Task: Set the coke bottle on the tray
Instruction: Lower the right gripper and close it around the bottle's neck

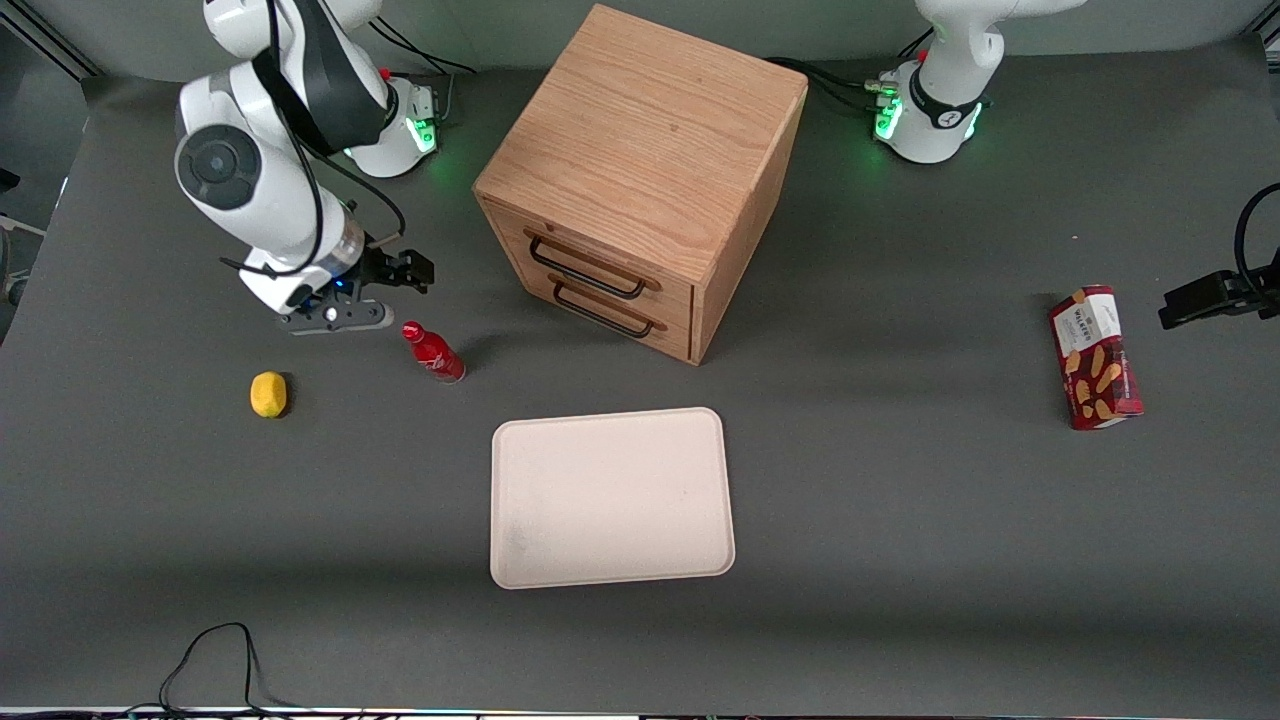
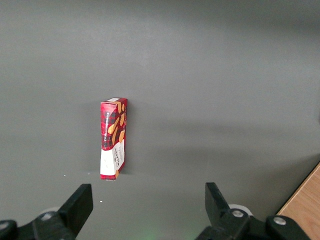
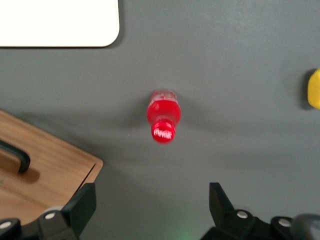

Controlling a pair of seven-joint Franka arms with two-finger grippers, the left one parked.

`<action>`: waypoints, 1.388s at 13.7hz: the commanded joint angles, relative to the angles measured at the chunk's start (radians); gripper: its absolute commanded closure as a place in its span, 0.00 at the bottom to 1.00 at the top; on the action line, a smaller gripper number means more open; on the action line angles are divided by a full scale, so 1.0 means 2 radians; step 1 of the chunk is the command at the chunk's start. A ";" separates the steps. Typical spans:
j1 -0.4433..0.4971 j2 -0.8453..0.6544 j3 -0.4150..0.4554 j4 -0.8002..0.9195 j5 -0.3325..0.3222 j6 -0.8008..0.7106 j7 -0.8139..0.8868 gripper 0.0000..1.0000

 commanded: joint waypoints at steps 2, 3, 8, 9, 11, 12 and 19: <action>0.000 0.032 -0.002 0.006 -0.007 0.034 -0.006 0.00; 0.000 0.041 -0.002 0.005 -0.008 0.045 -0.006 0.00; 0.000 0.071 -0.008 0.002 -0.023 0.072 -0.035 0.00; 0.000 0.075 -0.008 0.002 -0.023 0.072 -0.035 0.00; 0.000 0.075 -0.008 -0.005 -0.023 0.077 -0.049 0.01; 0.000 0.074 -0.009 -0.015 -0.023 0.089 -0.049 0.01; 0.000 0.073 -0.009 -0.029 -0.023 0.104 -0.048 0.67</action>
